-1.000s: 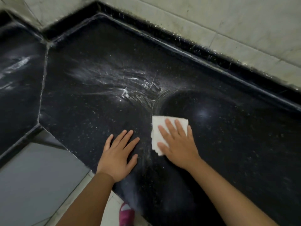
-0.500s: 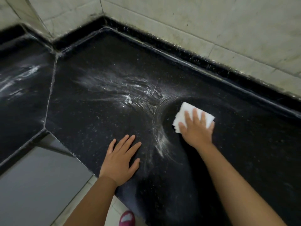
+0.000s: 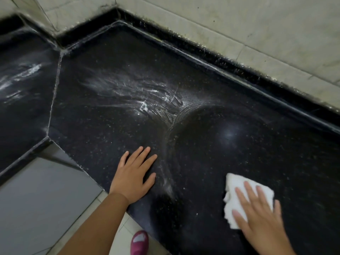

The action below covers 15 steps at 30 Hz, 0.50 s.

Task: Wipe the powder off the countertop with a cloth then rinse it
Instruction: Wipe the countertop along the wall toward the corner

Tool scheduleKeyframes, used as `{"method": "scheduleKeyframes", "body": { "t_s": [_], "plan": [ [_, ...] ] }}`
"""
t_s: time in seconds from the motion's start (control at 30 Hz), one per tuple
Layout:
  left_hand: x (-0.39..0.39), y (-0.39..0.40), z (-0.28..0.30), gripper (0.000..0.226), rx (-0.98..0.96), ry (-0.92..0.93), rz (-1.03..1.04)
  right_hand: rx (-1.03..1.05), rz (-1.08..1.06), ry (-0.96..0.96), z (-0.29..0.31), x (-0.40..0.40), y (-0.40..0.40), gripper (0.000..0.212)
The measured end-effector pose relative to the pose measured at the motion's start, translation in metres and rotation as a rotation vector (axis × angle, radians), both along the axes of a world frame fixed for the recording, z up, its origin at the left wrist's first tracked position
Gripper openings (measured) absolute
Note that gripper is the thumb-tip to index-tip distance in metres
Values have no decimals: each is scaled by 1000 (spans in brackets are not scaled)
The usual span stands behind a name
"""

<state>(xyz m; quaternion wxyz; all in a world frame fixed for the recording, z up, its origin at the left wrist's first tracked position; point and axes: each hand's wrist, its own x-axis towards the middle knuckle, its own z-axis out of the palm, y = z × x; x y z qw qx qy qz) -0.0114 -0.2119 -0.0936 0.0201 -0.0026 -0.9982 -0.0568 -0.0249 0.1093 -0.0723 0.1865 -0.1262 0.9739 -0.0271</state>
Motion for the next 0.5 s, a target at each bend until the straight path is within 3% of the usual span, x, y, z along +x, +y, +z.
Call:
{"method": "scheduleKeyframes", "body": {
  "t_s": [0.07,0.2,0.27,0.37,0.5],
  "plan": [
    [-1,-1,0,49,11,4,0,116,-71,-15,6,-29,-8,75],
    [-2,-2,1,49,32,-3,5,79,-171,-46,13,-82,-73,58],
    [-1,-2,1,50,29,-2,7,13,-85,-56,9,-85,-114,58],
    [-2,-2,3,53,41,-22,10,-11,104,120,0,-50,-148,65],
    [1,1,9,74,130,-84,49,-110,329,175,-15,33,-125,49]
  ]
}}
